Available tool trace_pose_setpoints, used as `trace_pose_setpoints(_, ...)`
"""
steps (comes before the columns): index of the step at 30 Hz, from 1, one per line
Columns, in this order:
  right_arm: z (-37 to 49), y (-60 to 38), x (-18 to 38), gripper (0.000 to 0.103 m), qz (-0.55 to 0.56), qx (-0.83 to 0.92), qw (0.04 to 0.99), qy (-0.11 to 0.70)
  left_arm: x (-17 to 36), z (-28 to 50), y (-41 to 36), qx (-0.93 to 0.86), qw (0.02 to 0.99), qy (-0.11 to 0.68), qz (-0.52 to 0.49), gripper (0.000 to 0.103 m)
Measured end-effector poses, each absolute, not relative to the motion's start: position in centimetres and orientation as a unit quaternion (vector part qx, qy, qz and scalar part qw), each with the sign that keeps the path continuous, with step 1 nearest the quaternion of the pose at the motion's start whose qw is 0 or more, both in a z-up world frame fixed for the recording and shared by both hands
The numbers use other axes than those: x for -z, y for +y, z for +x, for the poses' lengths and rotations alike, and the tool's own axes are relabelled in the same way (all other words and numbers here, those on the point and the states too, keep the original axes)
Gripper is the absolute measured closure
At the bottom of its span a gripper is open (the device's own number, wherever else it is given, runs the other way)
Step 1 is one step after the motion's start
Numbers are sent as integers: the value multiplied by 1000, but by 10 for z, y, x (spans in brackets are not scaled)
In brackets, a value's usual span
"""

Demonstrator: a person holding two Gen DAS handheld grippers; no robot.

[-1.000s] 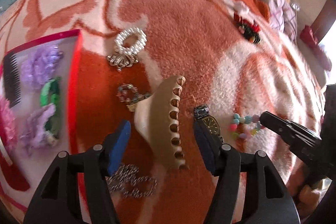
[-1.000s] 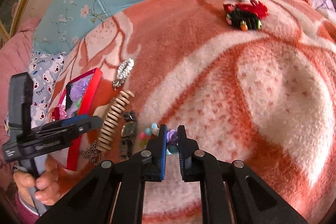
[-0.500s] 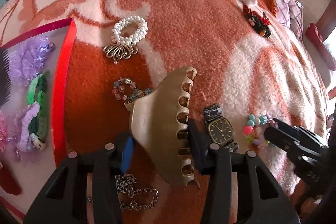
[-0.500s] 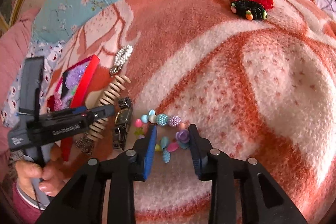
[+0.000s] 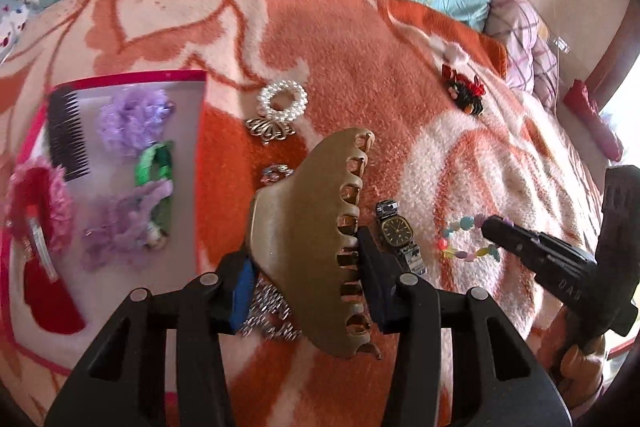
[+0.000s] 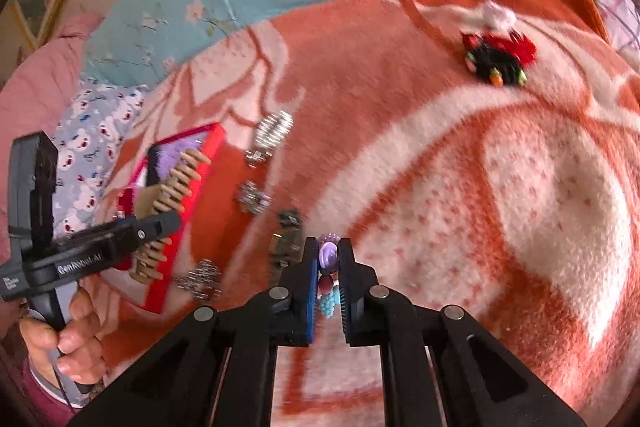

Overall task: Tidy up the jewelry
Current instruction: 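Close the left tool on the beige claw clip while the right tool grips the beaded bracelet, then carry the claw clip in the left tool and bracelet in the right tool over the box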

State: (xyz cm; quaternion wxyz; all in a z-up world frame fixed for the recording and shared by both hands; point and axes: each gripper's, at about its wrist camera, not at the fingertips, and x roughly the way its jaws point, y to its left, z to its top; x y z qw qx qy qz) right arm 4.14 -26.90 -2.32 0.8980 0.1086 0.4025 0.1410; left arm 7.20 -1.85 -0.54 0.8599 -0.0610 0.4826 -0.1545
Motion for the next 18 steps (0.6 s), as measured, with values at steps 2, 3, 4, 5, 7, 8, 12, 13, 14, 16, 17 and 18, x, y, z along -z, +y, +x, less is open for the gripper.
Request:
trace_pose_setpoints(2,40,-263,17,95,114,-154,897,399,3,68,-11,150,862,479,-65,59)
trace_pose_setpoints(3,41,-260,14,95,117,-161,896,397,1,65,-5,145,864,478,-68,59)
trace_pose_setpoints(4,40,-257,12,95,121,-167,895,396,0,62,-1,142,865,477,-70,59)
trace_pose_setpoints(5,41,-253,8,95,122,-173,894,395,-1,60,5,139,866,475,-73,59)
trace_pose_setpoints(7,40,-244,2,95,120,-183,894,391,-3,54,15,129,869,472,-78,59)
trace_pose_setpoints(8,40,-240,0,95,119,-187,894,390,-3,52,21,125,870,471,-81,59)
trace_pose_setpoints(12,38,-220,-8,95,111,-209,892,385,-6,43,48,109,872,467,-93,59)
trace_pose_setpoints(13,38,-213,-10,95,112,-218,889,386,-6,41,52,105,873,466,-93,59)
trace_pose_setpoints(14,38,-209,-10,95,112,-223,887,387,-7,40,57,100,875,465,-92,59)
trace_pose_setpoints(16,38,-199,-11,95,107,-232,885,389,-7,35,70,90,877,462,-93,59)
trace_pose_setpoints(17,39,-191,-11,95,103,-239,883,390,-7,33,75,86,878,461,-94,59)
trace_pose_setpoints(18,38,-187,-11,95,101,-243,882,391,-7,31,82,81,879,460,-94,59)
